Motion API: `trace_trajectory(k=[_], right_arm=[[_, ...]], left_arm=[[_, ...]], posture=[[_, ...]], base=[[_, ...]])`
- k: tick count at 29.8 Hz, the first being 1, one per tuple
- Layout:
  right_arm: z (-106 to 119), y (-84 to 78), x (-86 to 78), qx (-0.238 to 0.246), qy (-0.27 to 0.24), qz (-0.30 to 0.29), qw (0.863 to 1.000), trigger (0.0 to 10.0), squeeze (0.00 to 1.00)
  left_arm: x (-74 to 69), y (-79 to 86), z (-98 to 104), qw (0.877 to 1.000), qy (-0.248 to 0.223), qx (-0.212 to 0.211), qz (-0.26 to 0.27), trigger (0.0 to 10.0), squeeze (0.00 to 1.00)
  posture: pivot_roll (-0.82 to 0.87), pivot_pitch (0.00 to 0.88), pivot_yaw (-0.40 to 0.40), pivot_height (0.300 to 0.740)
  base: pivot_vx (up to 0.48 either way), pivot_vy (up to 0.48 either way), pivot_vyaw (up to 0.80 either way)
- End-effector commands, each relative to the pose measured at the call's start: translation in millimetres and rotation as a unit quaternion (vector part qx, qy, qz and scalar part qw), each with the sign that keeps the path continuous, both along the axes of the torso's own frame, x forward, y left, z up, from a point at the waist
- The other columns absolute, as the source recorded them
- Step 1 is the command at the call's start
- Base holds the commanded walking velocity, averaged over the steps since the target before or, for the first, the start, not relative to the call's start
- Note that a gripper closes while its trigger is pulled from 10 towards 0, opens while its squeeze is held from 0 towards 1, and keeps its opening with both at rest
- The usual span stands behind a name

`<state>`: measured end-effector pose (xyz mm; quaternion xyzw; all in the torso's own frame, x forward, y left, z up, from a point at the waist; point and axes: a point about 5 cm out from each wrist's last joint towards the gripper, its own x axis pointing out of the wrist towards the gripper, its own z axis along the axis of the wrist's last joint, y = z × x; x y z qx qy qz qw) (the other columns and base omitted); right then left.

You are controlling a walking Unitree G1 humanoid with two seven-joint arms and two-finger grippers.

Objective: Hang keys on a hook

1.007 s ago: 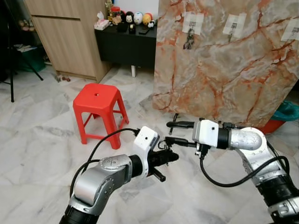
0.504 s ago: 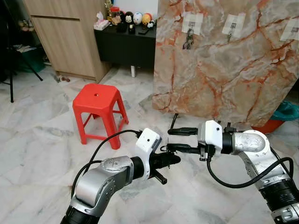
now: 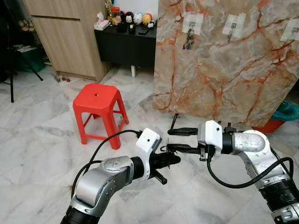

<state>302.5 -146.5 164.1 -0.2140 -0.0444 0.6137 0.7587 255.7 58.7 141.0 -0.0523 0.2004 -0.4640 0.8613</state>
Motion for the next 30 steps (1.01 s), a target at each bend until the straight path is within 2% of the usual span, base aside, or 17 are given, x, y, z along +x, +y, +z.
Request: trace_trajectory(k=[1, 7, 8, 9, 10, 11, 17, 18, 22, 23, 25, 26, 27, 30], right_arm=[[2.9, 5.4, -3.7, 0.005, -0.006, 0.018, 1.0, 10.0, 0.0], [3.6, 5.2, -4.2, 0.005, -0.002, 0.019, 1.0, 10.0, 0.0], [-0.2, 4.6, -8.4, -0.006, 0.015, 0.037, 0.999, 0.0, 0.0], [-3.1, 4.1, -11.5, -0.016, 0.028, 0.05, 0.998, 4.5, 0.0], [-5.1, 3.8, -13.7, -0.022, 0.037, 0.059, 0.997, 4.5, 0.0], [-6.5, 3.4, -14.9, -0.026, 0.041, 0.063, 0.997, 10.0, 0.0], [-8.5, 4.0, -17.5, -0.033, 0.051, 0.075, 0.995, 10.0, 0.0], [-8.6, 4.0, -17.5, -0.034, 0.052, 0.075, 0.995, 8.7, 0.0], [-8.3, 3.5, -16.7, -0.034, 0.047, 0.071, 0.996, 9.1, 0.0], [-7.0, 3.3, -15.6, -0.034, 0.039, 0.065, 0.997, 10.0, 0.0], [-4.0, 3.1, -11.5, -0.036, 0.021, 0.051, 0.998, 10.0, 0.0], [-0.8, 2.7, -4.4, -0.036, -0.008, 0.023, 0.999, 10.0, 0.0], [-0.8, 2.7, -4.4, -0.036, -0.008, 0.023, 0.999, 10.0, 0.0], [4.2, 0.8, 9.3, -0.044, -0.064, -0.031, 0.996, 10.0, 0.0]], left_arm=[[-3.1, -6.4, 2.9, 1.0, -0.002, -0.006, -0.018, 10.0, 0.0], [-3.1, -6.4, 2.8, 1.0, -0.002, -0.006, -0.018, 10.0, 0.0], [-2.9, -6.5, 3.0, 1.0, -0.003, -0.006, -0.018, 10.0, 0.0], [-2.7, -6.6, 3.2, 1.0, -0.004, -0.006, -0.018, 10.0, 0.0], [-2.7, -6.6, 3.3, 1.0, -0.005, -0.006, -0.018, 10.0, 0.0], [-2.7, -6.9, 3.2, 1.0, -0.005, -0.006, -0.018, 10.0, 0.0], [-2.7, -6.7, 3.5, 1.0, -0.005, -0.006, -0.018, 10.0, 0.0], [-2.7, -6.6, 3.5, 1.0, -0.005, -0.006, -0.018, 10.0, 0.0], [-2.8, -6.6, 3.4, 1.0, -0.005, -0.006, -0.018, 10.0, 0.0], [-2.8, -6.5, 3.5, 1.0, -0.005, -0.006, -0.017, 10.0, 0.0], [-2.7, -6.5, 3.7, 1.0, -0.006, -0.006, -0.018, 10.0, 0.0], [-2.8, -6.7, 3.8, 1.0, -0.006, -0.006, -0.018, 10.0, 0.0], [-2.8, -6.7, 3.8, 1.0, -0.006, -0.006, -0.018, 10.0, 0.0], [-2.8, -7.1, 3.8, 1.0, -0.006, -0.006, -0.019, 10.0, 0.0]], posture=[[0.0, 0.0, -0.016, 0.74], [0.0, 0.0, -0.016, 0.74], [0.01, 0.0, -0.02, 0.74], [0.01, 0.0, -0.02, 0.74], [0.01, 0.0, -0.02, 0.74], [0.0, 0.0, -0.019, 0.74], [0.01, 0.0, -0.019, 0.74], [0.01, 0.0, -0.019, 0.74], [0.01, 0.0, -0.019, 0.74], [0.01, 0.0, -0.019, 0.74], [0.0, 0.0, -0.019, 0.74], [0.0, 0.0, -0.019, 0.74], [0.0, 0.0, -0.019, 0.74], [0.0, 0.0, -0.019, 0.74]], base=[[0.0, 0.0, 0.0], [0.0, 0.0, 0.0], [0.0, 0.0, 0.0], [0.0, 0.0, 0.0], [0.0, 0.0, 0.0], [0.0, 0.0, 0.0], [0.0, 0.0, 0.0], [0.0, 0.0, 0.0], [0.0, 0.0, 0.0], [0.0, 0.0, 0.0], [0.0, 0.0, 0.0], [0.0, 0.0, 0.0], [0.0, 0.0, 0.0], [0.0, 0.0, 0.0]])
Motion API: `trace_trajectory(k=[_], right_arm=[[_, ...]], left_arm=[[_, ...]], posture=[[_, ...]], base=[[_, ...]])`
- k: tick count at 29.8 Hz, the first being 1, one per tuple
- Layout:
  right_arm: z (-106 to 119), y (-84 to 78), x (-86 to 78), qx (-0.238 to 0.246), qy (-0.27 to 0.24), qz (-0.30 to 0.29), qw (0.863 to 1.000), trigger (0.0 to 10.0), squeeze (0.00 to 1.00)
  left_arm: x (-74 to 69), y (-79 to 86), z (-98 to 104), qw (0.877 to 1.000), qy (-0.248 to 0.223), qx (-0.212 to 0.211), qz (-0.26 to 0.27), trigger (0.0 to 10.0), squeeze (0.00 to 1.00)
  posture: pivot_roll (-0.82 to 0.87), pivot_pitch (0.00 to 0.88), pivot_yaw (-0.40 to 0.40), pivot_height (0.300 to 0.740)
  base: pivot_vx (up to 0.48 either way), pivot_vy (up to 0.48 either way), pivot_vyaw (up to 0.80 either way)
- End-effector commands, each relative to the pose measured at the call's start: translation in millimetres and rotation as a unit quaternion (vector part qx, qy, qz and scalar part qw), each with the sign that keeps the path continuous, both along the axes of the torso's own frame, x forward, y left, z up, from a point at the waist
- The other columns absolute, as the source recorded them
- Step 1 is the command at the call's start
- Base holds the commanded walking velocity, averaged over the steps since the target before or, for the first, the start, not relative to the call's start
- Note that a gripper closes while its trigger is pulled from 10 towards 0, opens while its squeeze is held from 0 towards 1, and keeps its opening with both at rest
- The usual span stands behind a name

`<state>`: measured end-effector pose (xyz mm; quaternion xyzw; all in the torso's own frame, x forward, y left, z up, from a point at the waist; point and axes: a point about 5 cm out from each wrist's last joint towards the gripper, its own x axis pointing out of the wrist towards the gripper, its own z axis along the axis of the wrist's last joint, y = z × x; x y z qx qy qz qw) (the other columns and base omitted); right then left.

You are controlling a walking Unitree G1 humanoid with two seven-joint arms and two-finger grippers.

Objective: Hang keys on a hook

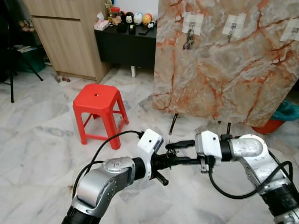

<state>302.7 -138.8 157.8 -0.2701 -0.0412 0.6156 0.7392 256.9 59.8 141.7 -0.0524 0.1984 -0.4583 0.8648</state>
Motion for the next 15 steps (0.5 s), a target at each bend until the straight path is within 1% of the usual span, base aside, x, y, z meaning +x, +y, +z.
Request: trace_trajectory(k=[1, 2, 4, 11, 15], right_arm=[[11.0, -8.7, 14.7, -0.014, -0.07, -0.061, 0.996, 10.0, 0.0], [11.4, -9.4, 16.7, -0.018, -0.08, -0.069, 0.994, 10.0, 0.0], [14.6, -9.5, 19.5, 0.0, -0.084, -0.084, 0.993, 10.0, 0.0], [23.1, -8.3, 21.5, 0.045, -0.096, -0.094, 0.99, 10.0, 0.0], [34.2, -7.2, 22.6, 0.097, -0.095, -0.099, 0.986, 10.0, 0.0]], left_arm=[[-4.3, -8.2, 3.1, 1.0, -0.004, -0.007, -0.026, 10.0, 0.0], [-4.4, -8.3, 3.0, 1.0, -0.004, -0.007, -0.027, 10.0, 0.0], [-4.5, -8.4, 3.0, 1.0, -0.003, -0.006, -0.027, 10.0, 0.0], [-4.8, -8.2, 3.0, 1.0, -0.002, -0.006, -0.027, 10.0, 0.0], [-5.4, -9.5, 2.6, 1.0, -0.001, -0.007, -0.03, 10.0, 0.0]], posture=[[0.0, 0.0, -0.017, 0.74], [0.0, 0.0, -0.017, 0.74], [0.0, 0.0, -0.017, 0.74], [0.0, 0.0, -0.016, 0.74], [0.0, 0.0, -0.013, 0.74]], base=[[0.0, 0.0, 0.0], [0.0, 0.0, 0.0], [0.0, 0.0, 0.0], [0.0, 0.0, 0.0], [0.0, 0.0, 0.0]])
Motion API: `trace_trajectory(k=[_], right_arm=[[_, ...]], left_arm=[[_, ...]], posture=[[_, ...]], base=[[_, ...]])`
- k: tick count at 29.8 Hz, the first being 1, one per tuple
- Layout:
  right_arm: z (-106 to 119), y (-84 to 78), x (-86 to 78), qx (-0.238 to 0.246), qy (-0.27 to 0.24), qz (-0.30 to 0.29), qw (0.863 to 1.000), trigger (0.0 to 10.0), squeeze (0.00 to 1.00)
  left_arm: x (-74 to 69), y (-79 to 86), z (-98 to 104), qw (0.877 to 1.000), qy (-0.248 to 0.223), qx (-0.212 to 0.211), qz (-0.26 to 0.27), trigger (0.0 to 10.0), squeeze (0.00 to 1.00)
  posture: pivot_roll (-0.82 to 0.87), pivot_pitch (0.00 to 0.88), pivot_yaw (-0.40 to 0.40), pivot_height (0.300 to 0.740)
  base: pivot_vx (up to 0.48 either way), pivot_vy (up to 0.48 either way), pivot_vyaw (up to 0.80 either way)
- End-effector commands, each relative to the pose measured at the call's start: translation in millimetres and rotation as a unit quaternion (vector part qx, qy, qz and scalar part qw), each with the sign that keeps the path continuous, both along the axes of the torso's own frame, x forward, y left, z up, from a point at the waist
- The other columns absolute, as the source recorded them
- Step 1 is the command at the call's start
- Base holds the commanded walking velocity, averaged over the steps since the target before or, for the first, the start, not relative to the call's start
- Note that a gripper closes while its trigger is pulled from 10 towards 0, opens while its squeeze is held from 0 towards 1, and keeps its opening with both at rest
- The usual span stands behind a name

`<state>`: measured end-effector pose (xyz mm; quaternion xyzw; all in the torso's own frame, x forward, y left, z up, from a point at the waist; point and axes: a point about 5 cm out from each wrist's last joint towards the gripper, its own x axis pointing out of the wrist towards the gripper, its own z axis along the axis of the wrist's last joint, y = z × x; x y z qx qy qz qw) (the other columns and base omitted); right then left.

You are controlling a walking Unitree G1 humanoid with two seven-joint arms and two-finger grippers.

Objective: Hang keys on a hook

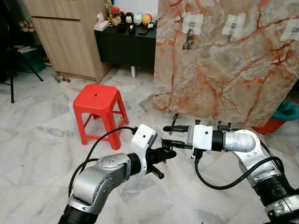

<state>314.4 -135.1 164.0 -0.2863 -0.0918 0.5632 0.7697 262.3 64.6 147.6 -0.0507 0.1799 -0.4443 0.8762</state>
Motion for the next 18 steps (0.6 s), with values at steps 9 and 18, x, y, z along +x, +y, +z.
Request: trace_trajectory(k=[9, 18], right_arm=[[39.9, -11.2, 8.8, 0.157, -0.007, -0.055, 0.986, 10.0, 0.0], [10.2, -24.2, 6.8, 0.089, 0.019, -0.113, 0.989, 10.0, 0.0]], left_arm=[[-12.4, -15.2, -5.3, 0.998, 0.018, -0.003, -0.052, 10.0, 0.0], [-2.2, 7.6, -15.5, 0.999, 0.003, 0.047, -0.011, 10.0, 0.0]], posture=[[0.0, 0.0, -0.01, 0.74], [0.0, 0.0, -0.006, 0.74]], base=[[0.0, 0.0, 0.0], [0.0, 0.0, 0.0]])
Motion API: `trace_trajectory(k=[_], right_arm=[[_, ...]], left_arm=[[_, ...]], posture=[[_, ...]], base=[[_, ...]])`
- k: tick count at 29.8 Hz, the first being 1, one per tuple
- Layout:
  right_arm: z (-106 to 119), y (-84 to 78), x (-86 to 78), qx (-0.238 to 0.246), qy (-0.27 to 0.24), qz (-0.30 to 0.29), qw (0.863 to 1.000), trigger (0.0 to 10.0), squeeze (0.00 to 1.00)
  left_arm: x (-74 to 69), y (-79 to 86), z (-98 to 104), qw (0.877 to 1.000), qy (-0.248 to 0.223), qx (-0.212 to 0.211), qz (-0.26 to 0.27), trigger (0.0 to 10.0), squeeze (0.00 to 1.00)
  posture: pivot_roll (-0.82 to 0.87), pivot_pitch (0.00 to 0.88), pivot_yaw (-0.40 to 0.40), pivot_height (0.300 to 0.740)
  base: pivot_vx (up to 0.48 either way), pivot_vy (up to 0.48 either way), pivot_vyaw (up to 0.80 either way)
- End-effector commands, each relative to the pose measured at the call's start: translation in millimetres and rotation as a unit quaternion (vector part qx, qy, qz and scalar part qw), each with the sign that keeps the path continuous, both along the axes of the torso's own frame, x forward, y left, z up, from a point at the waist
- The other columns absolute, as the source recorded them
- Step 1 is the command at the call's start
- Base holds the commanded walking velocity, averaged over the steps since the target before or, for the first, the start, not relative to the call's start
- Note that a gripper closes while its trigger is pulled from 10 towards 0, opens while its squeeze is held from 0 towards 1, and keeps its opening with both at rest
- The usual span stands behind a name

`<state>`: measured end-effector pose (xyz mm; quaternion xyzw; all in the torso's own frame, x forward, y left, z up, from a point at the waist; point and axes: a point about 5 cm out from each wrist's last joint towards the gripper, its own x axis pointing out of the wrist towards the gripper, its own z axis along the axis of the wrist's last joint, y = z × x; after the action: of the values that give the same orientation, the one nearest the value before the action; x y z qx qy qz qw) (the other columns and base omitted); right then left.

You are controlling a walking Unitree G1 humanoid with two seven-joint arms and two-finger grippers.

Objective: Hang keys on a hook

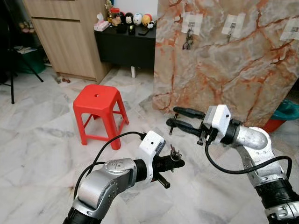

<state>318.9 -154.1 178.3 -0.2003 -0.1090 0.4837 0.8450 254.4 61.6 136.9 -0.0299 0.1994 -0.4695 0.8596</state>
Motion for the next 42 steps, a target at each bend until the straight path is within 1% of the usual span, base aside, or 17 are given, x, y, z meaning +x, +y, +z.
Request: trace_trajectory(k=[1, 3, 6, 8, 10, 14, 16, 17, 19, 21, 22, 23, 29, 33, 37, 38, 42], right_arm=[[-8.0, -5.8, 2.4, -0.017, 0.012, -0.029, 0.999, 10.0, 0.0], [-25.2, -8.2, 5.7, -0.032, 0.039, -0.074, 0.996, 10.0, 0.0], [-34.8, -9.2, 7.2, -0.039, 0.06, -0.098, 0.993, 10.0, 0.0], [-56.0, -10.3, 6.0, -0.048, 0.092, -0.132, 0.986, 10.0, 0.0], [-92.3, -11.8, 1.7, -0.038, 0.158, -0.214, 0.963, 10.0, 0.0], [-106.0, -14.0, -0.4, -0.027, 0.192, -0.256, 0.947, 10.0, 0.0], [-121.3, -13.0, -4.3, -0.049, 0.219, -0.279, 0.934, 10.0, 0.0], [-121.3, -13.0, -4.3, -0.049, 0.219, -0.279, 0.934, 10.0, 0.0], [-125.2, -11.6, -5.7, -0.068, 0.223, -0.272, 0.934, 10.0, 0.0], [-126.8, -12.0, -5.8, -0.075, 0.225, -0.273, 0.932, 10.0, 0.0], [-126.8, -13.6, -5.5, -0.091, 0.22, -0.271, 0.933, 10.0, 0.0], [-126.8, -13.9, -5.4, -0.096, 0.218, -0.27, 0.933, 10.0, 0.0], [-115.3, -10.4, -0.4, -0.097, 0.187, -0.255, 0.944, 10.0, 0.0], [-94.8, -5.8, 9.0, -0.081, 0.144, -0.247, 0.955, 10.0, 0.0], [-74.7, -0.7, 11.5, -0.037, 0.126, -0.218, 0.967, 10.0, 0.0], [-65.5, 1.3, 10.9, -0.023, 0.115, -0.2, 0.973, 10.0, 0.0], [-52.4, 2.2, 9.8, -0.018, 0.086, -0.173, 0.981, 10.0, 0.0]], left_arm=[[10.0, 19.6, -11.8, 0.998, -0.015, 0.056, 0.04, 10.0, 0.0], [19.6, 52.8, -47.9, 0.98, -0.02, 0.176, 0.091, 10.0, 0.0], [18.7, 67.2, -65.8, 0.971, -0.001, 0.214, 0.107, 10.0, 0.0], [7.8, 88.0, -98.5, 0.955, 0.045, 0.263, 0.128, 10.0, 0.0], [-17.6, 113.6, -139.1, 0.94, 0.131, 0.248, 0.195, 10.0, 0.0], [-27.7, 132.4, -157.5, 0.918, 0.182, 0.225, 0.272, 10.0, 0.0], [-71.9, 154.9, -195.3, 0.881, 0.197, 0.397, 0.162, 10.0, 0.0], [-71.9, 154.9, -195.3, 0.881, 0.197, 0.397, 0.162, 10.0, 0.0], [-107.2, 175.1, -213.6, 0.837, 0.206, 0.503, 0.06, 10.0, 0.0], [-121.8, 184.6, -218.2, 0.811, 0.2, 0.55, -0.009, 10.0, 0.0], [-134.8, 194.6, -219.5, 0.78, 0.199, 0.588, -0.08, 10.0, 0.0], [-137.1, 197.1, -219.4, 0.771, 0.196, 0.598, -0.099, 10.0, 0.0], [-105.1, 197.1, -209.8, 0.798, 0.134, 0.586, -0.04, 10.0, 0.0], [-59.4, 190.2, -187.7, 0.807, 0.044, 0.588, -0.037, 10.0, 0.0], [-18.0, 162.2, -149.1, 0.848, -0.049, 0.529, 0.003, 10.0, 0.0], [1.6, 143.4, -121.3, 0.868, -0.105, 0.484, 0.03, 10.0, 0.0], [32.2, 104.7, -63.5, 0.918, -0.18, 0.341, 0.094, 10.0, 0.0]], posture=[[0.0, 0.0, -0.006, 0.74], [0.01, 0.0, -0.005, 0.74], [0.0, 0.0, -0.003, 0.74], [0.0, 0.0, -0.002, 0.74], [0.0, 0.0, 0.003, 0.74], [0.02, 0.0, 0.004, 0.74], [0.02, 0.0, 0.01, 0.74], [0.02, 0.0, 0.01, 0.74], [0.02, 0.006, 0.015, 0.74], [0.02, 0.007, 0.017, 0.74], [0.03, 0.012, 0.02, 0.74], [0.03, 0.012, 0.02, 0.74], [0.04, 0.012, 0.022, 0.74], [0.04, 0.003, 0.025, 0.74], [0.03, 0.0, 0.026, 0.74], [0.03, 0.0, 0.025, 0.74], [0.03, 0.0, 0.018, 0.74]], base=[[0.0, 0.0, 0.0], [0.0, 0.0, 0.0], [0.0, 0.0, 0.0], [0.0, 0.0, 0.0], [0.0, 0.0, 0.0], [0.0, 0.0, 0.0], [0.0, 0.0, 0.0], [0.0, 0.0, 0.0], [0.0, 0.0, 0.0], [0.0, 0.0, 0.0], [0.0, 0.0, 0.0], [0.0, 0.0, 0.0], [0.0, 0.0, 0.0], [0.0, 0.0, 0.0], [0.0, 0.0, 0.0], [0.0, 0.0, 0.0], [0.0, 0.0, 0.0]])
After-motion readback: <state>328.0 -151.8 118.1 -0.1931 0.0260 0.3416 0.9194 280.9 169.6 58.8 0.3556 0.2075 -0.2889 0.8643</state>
